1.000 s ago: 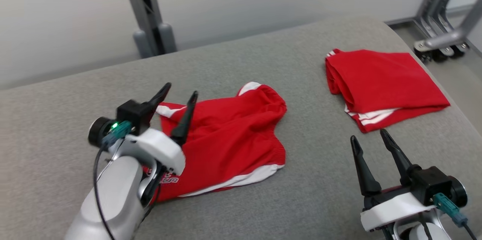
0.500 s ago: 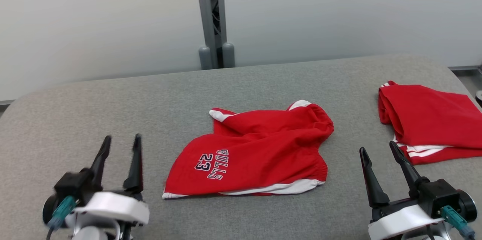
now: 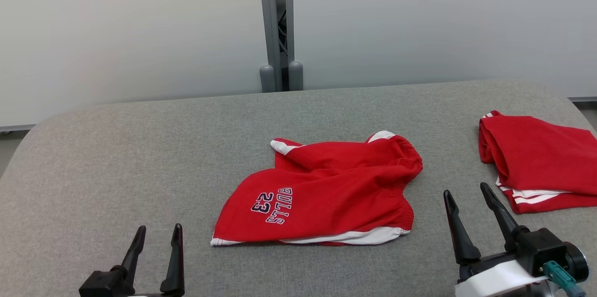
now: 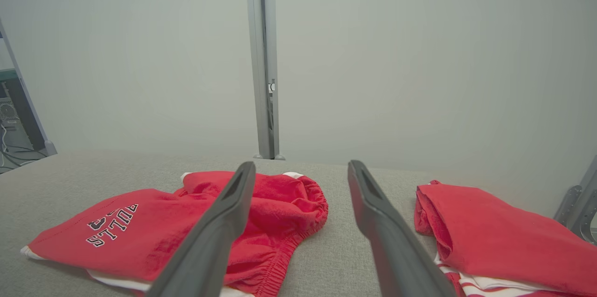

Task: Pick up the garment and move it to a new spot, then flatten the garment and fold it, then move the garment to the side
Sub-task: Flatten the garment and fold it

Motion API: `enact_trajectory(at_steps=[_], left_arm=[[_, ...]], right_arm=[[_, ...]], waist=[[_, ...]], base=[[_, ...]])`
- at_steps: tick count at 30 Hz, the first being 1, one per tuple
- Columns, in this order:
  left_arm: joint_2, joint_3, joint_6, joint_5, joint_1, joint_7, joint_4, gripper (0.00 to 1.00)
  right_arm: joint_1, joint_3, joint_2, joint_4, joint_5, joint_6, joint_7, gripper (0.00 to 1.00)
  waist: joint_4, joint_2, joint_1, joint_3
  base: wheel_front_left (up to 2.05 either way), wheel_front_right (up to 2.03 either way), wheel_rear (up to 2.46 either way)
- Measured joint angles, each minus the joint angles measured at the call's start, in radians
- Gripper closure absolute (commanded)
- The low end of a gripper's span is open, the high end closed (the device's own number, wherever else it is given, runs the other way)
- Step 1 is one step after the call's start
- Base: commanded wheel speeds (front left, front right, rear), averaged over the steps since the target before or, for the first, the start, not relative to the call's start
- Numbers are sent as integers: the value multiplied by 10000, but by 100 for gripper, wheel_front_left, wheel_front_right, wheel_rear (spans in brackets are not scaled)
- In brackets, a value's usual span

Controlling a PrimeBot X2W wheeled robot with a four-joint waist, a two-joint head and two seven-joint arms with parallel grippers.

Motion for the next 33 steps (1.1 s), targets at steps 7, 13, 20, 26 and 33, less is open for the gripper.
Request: enact_trajectory(at_steps=[7, 13, 20, 26, 33], left_arm=[[2, -263, 2, 0, -1, 0, 81, 0], [13, -355, -286, 203, -219, -2, 548, 0], [293, -963, -539, 1298, -859, 0, 2034, 0], [633, -1352, -579, 1820, -1628, 0, 3342, 0], [696, -1538, -568, 2038, -2331, 0, 4429, 0]], right_arm=[[11, 2, 0, -2, 0, 0, 0, 0], [-4, 88, 2, 21, 0, 0, 0, 0], [-44, 165, 2, 75, 2, 0, 0, 0], [-97, 311, 0, 130, 58, 0, 0, 0], [-188, 334, 2, 148, 58, 0, 0, 0]], waist=[[4, 0, 0, 20], [-97, 0, 0, 146], [-300, 0, 0, 422], [-564, 0, 0, 707], [-766, 0, 0, 975]], base=[[0, 0, 0], [0, 0, 0], [0, 0, 0], [0, 0, 0], [0, 0, 0]])
